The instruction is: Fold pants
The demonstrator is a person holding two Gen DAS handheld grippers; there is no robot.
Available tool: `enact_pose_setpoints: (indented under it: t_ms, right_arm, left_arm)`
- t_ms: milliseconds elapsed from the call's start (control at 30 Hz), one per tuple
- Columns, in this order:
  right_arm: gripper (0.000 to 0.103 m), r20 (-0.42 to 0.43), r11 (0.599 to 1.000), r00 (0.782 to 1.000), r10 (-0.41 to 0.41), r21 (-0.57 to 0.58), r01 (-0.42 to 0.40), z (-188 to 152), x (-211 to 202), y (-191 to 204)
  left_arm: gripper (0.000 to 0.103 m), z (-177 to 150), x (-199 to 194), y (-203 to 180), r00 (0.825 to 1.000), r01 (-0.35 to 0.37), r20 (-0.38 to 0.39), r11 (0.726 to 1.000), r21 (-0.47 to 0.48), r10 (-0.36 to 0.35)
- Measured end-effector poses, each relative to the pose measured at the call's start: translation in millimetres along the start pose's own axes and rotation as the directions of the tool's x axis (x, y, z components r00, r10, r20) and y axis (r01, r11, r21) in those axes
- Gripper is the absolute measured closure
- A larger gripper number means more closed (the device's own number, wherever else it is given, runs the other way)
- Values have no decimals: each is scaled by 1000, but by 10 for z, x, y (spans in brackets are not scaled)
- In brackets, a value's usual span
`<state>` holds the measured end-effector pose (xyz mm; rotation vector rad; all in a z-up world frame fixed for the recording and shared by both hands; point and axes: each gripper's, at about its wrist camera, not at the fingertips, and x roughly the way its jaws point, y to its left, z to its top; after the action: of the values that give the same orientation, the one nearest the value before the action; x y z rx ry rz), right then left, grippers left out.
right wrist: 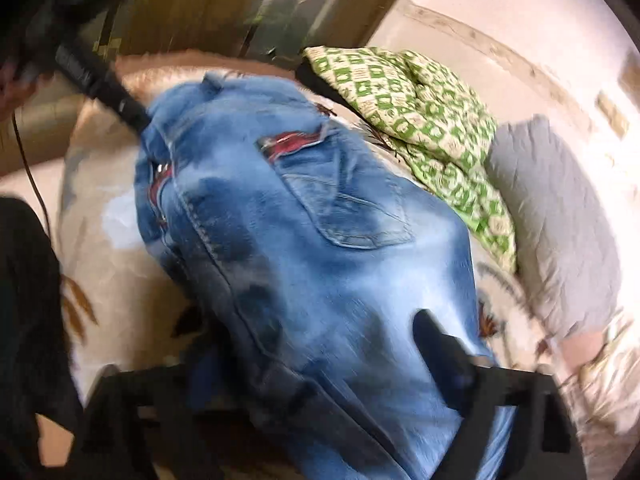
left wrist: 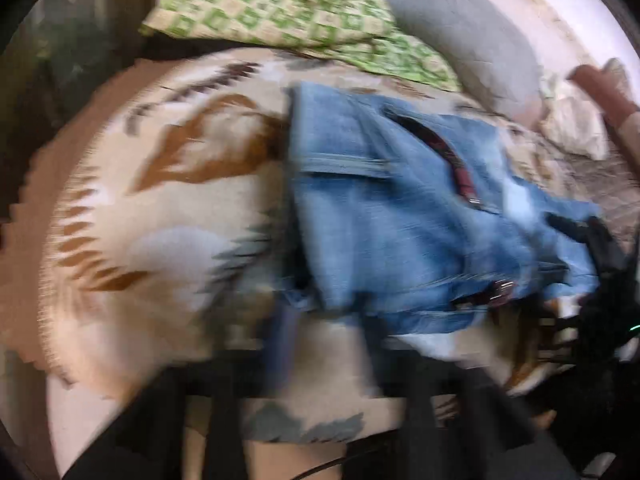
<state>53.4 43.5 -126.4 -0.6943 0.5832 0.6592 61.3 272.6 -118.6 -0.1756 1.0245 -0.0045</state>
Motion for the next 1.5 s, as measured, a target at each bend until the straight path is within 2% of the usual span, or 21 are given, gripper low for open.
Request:
enact_pose_setpoints:
  t_ms: [33, 67, 200, 400, 567, 633, 700, 767, 833, 1000, 1133, 1167, 1267, 1333, 1367, 1400, 1433, 1467, 1500]
  right_arm:
    - [11, 4, 1000, 1000, 9, 23, -9, -11, -52, -58]
    - [10, 12, 999, 1000, 2, 43, -3, -39, -115, -126]
    - [7, 30, 996, 999, -18, 92, 16, -178, -317, -299]
    - [7, 33, 972, 998, -51, 230, 42, -416, -620, -602]
    - [7, 18, 922, 997, -82, 380, 69, -651, -880, -948]
    - [7, 9, 894, 995, -97, 440, 84, -760, -978, -1080]
    - [7, -10, 862, 994, -111, 497, 101, -868, -1027, -1209]
    - [7, -28, 808, 992, -120, 578, 114, -1047, -1128, -1353]
    - [7, -41, 752, 991, -130, 647, 125, -1212, -1222, -1462]
    - [7, -87, 568, 982, -167, 806, 168, -1746, -1505, -1659]
    - [5, -108, 405, 976, -190, 897, 178, -2147, -1667, -1728]
    - [4, -107, 350, 975, -197, 921, 171, -2271, -1706, -1747]
    - [4, -90, 235, 976, -196, 962, 136, -2521, -1731, -1827]
    - [4, -78, 184, 978, -193, 976, 114, -2637, -1711, -1874]
    - [4, -67, 146, 980, -186, 985, 95, -2722, -1680, -1922]
    - [4, -58, 120, 982, -179, 990, 80, -2774, -1654, -1951]
    - [4, -44, 94, 984, -172, 994, 61, -2820, -1626, -1978]
    - [4, -12, 59, 986, -169, 998, 23, -2887, -1597, -2002]
    - [4, 4, 41, 986, -169, 999, 3, -2921, -1580, -2002]
  left_arm:
    - [9, -4, -75, 32, 999, -31, 27, 999, -14, 31]
    - [7, 2, -185, 65, 997, -20, 74, 999, -31, 22]
    - [7, 124, -473, 62, 989, -11, 150, 998, -64, 20]
    - [7, 394, -622, -406, 976, 0, 215, 996, 93, -20]
    - [7, 654, -461, -805, 979, 50, 185, 984, 171, -82]
    - [7, 730, -435, -1002, 976, 74, 183, 973, 217, -115]
    - [7, 803, -385, -1287, 973, 120, 156, 950, 289, -170]
    - [7, 846, -323, -1635, 967, 157, 124, 907, 391, -221]
    - [7, 908, -205, -2057, 960, 195, 75, 838, 510, -269]
    - [7, 1084, 119, -2982, 941, 290, -68, 688, 665, -331]
    - [6, 1193, 314, -3625, 920, 366, -173, 612, 701, -351]
    - [6, 1200, 333, -3748, 917, 376, -191, 597, 709, -350]
    - [6, 1213, 397, -4221, 909, 391, -230, 518, 761, -348]
    - [6, 1208, 410, -4394, 907, 388, -237, 469, 793, -348]
    - [6, 1198, 423, -4483, 905, 389, -245, 445, 807, -347]
    - [6, 1179, 449, -4594, 904, 391, -260, 409, 824, -341]
    - [6, 1176, 482, -4662, 904, 391, -267, 387, 835, -335]
    - [6, 1155, 505, -4740, 904, 387, -275, 354, 852, -326]
    - [6, 1141, 530, -4805, 905, 383, -281, 326, 864, -318]
